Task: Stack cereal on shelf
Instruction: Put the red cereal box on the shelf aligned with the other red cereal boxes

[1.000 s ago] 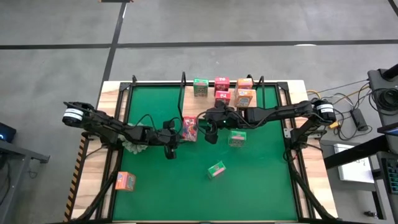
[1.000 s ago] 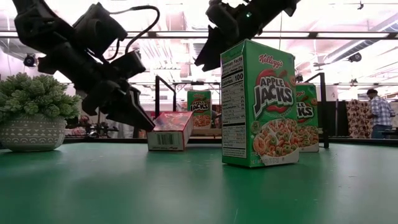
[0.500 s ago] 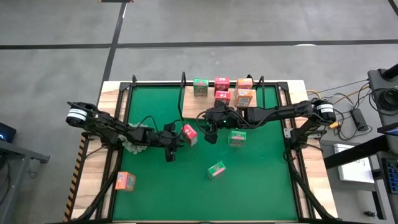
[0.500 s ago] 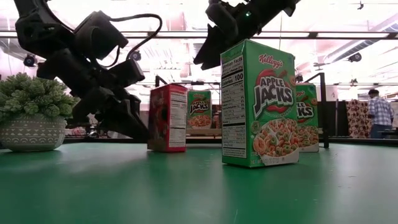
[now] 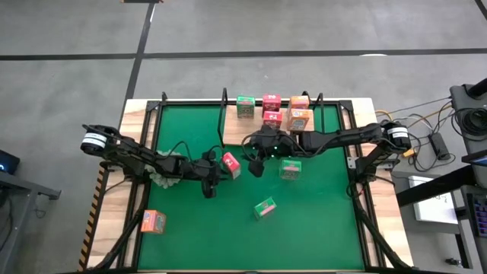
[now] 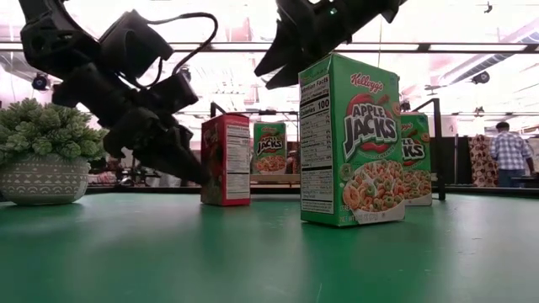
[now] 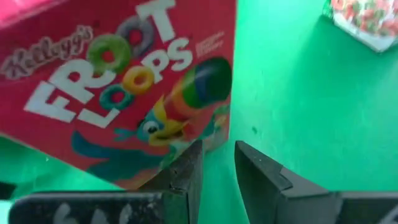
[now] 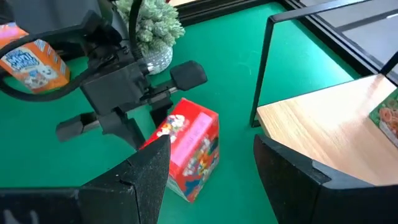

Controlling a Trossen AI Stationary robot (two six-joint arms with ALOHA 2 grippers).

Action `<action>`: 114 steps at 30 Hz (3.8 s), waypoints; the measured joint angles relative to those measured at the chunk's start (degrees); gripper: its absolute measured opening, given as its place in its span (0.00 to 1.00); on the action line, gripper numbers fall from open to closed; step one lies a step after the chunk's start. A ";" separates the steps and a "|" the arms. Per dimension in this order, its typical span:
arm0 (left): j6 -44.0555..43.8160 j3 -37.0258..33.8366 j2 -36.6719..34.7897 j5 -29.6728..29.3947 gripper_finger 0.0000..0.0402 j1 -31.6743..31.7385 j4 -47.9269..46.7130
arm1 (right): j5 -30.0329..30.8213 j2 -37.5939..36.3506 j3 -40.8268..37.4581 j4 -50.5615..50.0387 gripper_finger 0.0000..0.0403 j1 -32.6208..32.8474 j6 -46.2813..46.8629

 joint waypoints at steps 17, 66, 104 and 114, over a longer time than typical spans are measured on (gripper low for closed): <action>-0.13 -0.02 2.15 -0.02 0.19 -0.04 10.99 | -0.13 4.63 9.22 -8.30 0.54 0.15 2.90; 29.76 0.22 -47.52 -12.15 0.19 -2.80 -5.76 | -0.40 12.11 15.06 -9.41 0.88 1.13 -10.27; 30.98 0.22 -47.18 -12.15 0.19 -2.80 -5.52 | -0.26 17.58 14.99 -11.53 0.44 1.75 -10.27; 30.96 0.22 -47.17 -12.15 0.19 -2.80 -5.14 | -0.18 6.90 14.99 -23.16 0.43 0.59 -14.71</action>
